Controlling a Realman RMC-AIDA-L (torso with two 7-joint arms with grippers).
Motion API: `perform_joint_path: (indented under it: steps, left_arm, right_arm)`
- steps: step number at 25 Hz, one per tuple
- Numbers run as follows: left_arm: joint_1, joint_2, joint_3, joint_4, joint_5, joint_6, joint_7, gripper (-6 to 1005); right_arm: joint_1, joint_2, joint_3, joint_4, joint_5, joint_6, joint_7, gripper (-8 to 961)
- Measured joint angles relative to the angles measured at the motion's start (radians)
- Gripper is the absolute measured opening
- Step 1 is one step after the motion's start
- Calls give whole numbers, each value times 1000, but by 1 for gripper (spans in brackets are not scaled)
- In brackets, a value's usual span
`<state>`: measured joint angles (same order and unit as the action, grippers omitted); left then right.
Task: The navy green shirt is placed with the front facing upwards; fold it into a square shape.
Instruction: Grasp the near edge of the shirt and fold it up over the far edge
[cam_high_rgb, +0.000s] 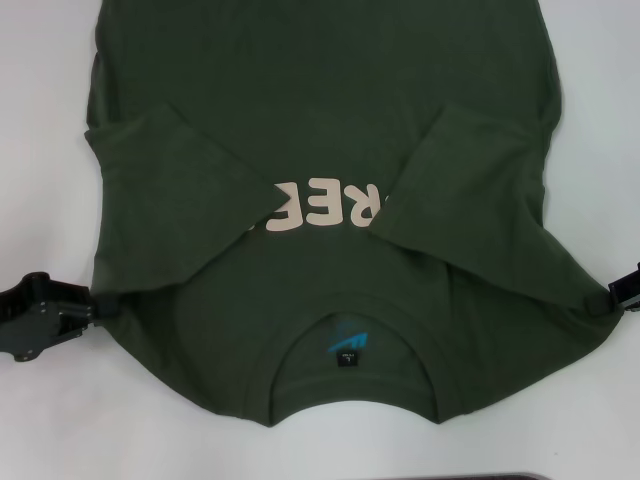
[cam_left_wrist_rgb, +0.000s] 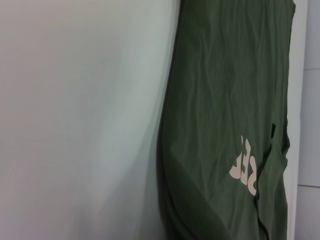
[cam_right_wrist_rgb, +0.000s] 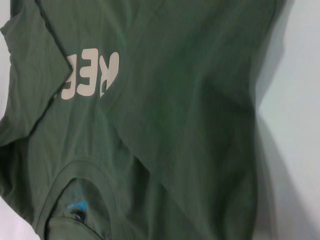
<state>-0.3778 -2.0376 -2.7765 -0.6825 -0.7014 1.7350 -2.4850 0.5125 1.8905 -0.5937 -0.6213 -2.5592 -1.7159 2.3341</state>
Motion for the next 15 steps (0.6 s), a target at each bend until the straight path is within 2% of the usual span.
perform_joint_path:
  steps: [9, 15]
  left_arm:
    - [0, 3, 8, 2, 5, 2, 0, 63]
    - [0, 20, 65, 1, 10, 39, 0, 63]
  right_arm:
    - [2, -3, 2, 0, 0, -5, 1, 42]
    - [-4, -19, 1, -8, -43, -36, 0, 42]
